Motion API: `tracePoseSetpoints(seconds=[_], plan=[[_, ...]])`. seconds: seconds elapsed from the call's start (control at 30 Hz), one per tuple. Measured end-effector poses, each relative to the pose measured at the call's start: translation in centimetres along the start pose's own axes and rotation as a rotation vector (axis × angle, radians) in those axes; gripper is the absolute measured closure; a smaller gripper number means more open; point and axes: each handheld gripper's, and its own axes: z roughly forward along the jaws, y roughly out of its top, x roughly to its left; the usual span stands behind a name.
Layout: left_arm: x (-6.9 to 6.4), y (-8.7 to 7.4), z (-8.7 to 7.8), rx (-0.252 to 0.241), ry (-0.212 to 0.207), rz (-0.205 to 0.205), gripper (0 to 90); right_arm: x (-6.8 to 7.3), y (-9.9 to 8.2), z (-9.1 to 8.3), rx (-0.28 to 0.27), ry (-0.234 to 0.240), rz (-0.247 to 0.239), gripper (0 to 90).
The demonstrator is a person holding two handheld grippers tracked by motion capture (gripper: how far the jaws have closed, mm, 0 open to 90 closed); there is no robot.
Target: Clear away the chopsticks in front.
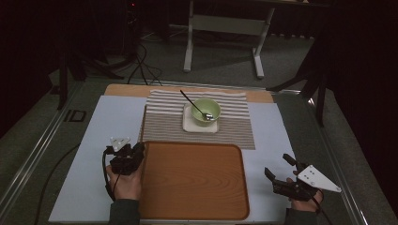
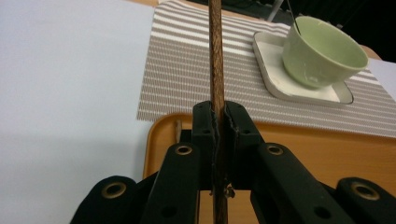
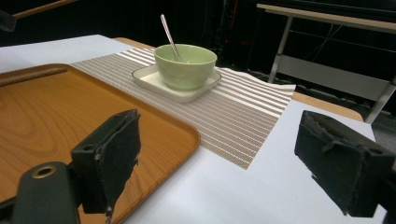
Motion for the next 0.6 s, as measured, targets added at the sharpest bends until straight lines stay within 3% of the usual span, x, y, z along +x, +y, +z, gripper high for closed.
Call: tracePoseSetpoints(seconds=[0.37,0.6], plan=[[0.4,-2.5,-0.7,0.035,-0.015,-0.029,84.3,0.0,0.0,0.0,0.000,0.001,-0.003,13.8],[0.2,-3.7,-1.2,0.059,-0.026,-0.027,84.3,0.0,0.0,0.0,0.000,0.001,-0.003,13.8]])
